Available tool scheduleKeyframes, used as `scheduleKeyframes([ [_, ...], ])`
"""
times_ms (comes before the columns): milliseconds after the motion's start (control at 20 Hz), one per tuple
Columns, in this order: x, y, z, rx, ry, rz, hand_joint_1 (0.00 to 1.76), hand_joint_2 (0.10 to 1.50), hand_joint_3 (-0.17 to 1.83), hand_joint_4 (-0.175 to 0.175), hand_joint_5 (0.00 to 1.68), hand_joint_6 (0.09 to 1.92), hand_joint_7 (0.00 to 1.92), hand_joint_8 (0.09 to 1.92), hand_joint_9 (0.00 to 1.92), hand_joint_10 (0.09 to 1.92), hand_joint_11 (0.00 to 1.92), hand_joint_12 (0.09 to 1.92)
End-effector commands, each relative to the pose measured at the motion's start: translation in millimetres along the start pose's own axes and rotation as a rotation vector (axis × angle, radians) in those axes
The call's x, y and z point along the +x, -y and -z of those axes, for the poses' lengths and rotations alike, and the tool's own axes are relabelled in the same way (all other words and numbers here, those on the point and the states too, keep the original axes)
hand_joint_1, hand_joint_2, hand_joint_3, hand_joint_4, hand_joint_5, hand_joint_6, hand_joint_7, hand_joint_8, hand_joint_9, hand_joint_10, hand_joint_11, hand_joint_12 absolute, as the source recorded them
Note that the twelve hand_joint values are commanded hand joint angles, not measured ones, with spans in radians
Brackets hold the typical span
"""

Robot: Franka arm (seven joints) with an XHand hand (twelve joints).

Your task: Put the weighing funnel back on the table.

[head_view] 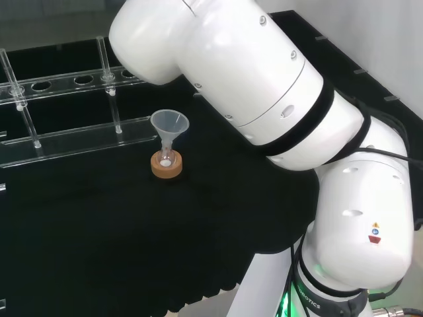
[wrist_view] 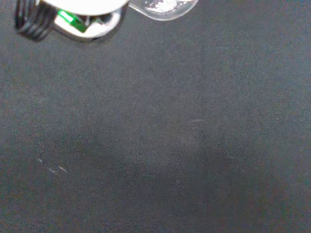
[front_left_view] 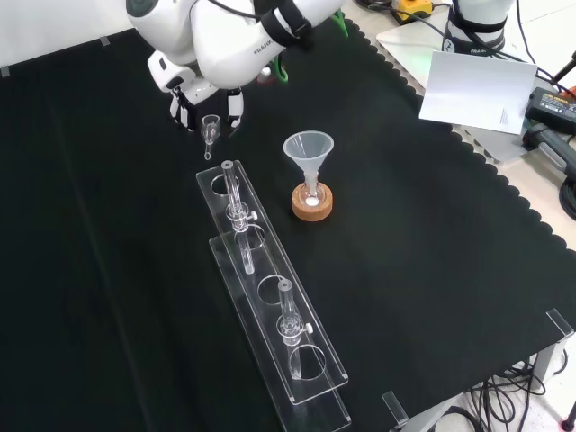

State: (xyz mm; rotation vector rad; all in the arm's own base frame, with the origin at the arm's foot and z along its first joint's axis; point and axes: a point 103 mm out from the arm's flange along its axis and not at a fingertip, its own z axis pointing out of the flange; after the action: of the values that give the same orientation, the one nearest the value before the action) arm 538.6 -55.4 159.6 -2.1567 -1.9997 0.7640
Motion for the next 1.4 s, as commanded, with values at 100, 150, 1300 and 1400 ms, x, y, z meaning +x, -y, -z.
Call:
scheduleKeyframes([
  [100, 10.0, -20.1, -20.0, 0.002, 0.001, 0.01, 1.13, 0.67, 0.6, 0.175, 1.33, 0.54, 0.73, 0.61, 1.18, 0.09, 0.99, 0.92],
  [150, 11.8, -22.5, -22.6, 0.004, -0.002, 0.012, 1.13, 0.67, 0.6, 0.175, 1.33, 0.54, 0.73, 0.61, 1.18, 0.09, 0.99, 0.92],
  [1300, 31.8, -46.8, -53.7, 0.004, 0.02, 0.0, 1.13, 0.67, 0.59, 0.175, 1.33, 0.55, 0.73, 0.61, 1.18, 0.09, 0.99, 0.93],
  [1400, 32.6, -47.6, -54.0, -0.002, 0.021, -0.001, 1.13, 0.67, 0.59, 0.175, 1.33, 0.55, 0.73, 0.61, 1.18, 0.09, 1.0, 0.93],
])
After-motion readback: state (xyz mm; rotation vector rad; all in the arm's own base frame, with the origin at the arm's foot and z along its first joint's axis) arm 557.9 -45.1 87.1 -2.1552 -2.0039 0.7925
